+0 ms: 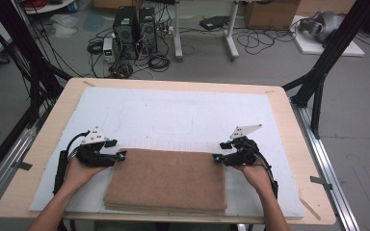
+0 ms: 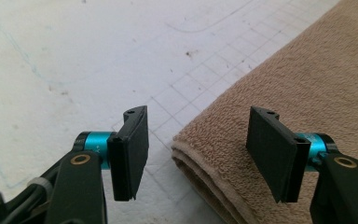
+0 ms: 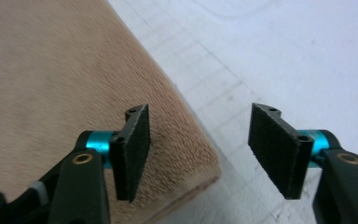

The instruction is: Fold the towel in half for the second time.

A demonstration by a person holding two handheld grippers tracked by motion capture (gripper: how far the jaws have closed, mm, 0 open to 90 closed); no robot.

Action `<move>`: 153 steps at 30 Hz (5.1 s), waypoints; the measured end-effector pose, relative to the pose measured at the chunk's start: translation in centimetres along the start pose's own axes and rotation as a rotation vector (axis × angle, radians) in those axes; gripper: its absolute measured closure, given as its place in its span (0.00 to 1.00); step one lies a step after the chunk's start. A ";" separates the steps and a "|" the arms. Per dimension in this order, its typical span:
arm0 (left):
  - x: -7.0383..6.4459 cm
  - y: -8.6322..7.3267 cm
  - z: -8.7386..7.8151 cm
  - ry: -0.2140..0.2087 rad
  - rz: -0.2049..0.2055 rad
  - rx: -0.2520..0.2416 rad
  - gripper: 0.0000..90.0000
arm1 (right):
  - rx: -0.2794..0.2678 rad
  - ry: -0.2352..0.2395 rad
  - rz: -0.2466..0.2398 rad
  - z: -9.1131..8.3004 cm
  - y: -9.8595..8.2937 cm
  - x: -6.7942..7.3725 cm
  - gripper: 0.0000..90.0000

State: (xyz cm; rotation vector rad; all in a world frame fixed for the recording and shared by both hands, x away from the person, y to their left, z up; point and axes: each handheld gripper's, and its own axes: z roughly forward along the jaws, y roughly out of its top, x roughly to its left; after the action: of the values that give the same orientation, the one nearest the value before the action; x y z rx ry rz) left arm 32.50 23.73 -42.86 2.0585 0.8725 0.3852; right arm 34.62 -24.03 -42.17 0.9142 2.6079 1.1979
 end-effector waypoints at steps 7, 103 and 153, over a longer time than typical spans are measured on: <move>0.4 -0.7 1.3 -0.086 -0.060 0.075 0.46 | 0.011 0.039 0.026 1.1 -1.4 0.0 0.44; -0.4 0.3 0.6 0.044 -0.036 -0.013 0.47 | -0.044 -0.010 0.035 2.2 1.5 0.3 0.28; -2.9 -3.5 -6.1 0.024 -0.053 -0.122 0.23 | -0.161 -0.094 0.024 -6.4 -5.0 3.2 0.14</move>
State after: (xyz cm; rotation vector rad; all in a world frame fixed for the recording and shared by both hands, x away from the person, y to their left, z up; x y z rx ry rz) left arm 25.56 26.68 -41.86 1.9183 0.8946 0.4243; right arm 27.41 -28.81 -41.04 0.9483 2.3941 1.3152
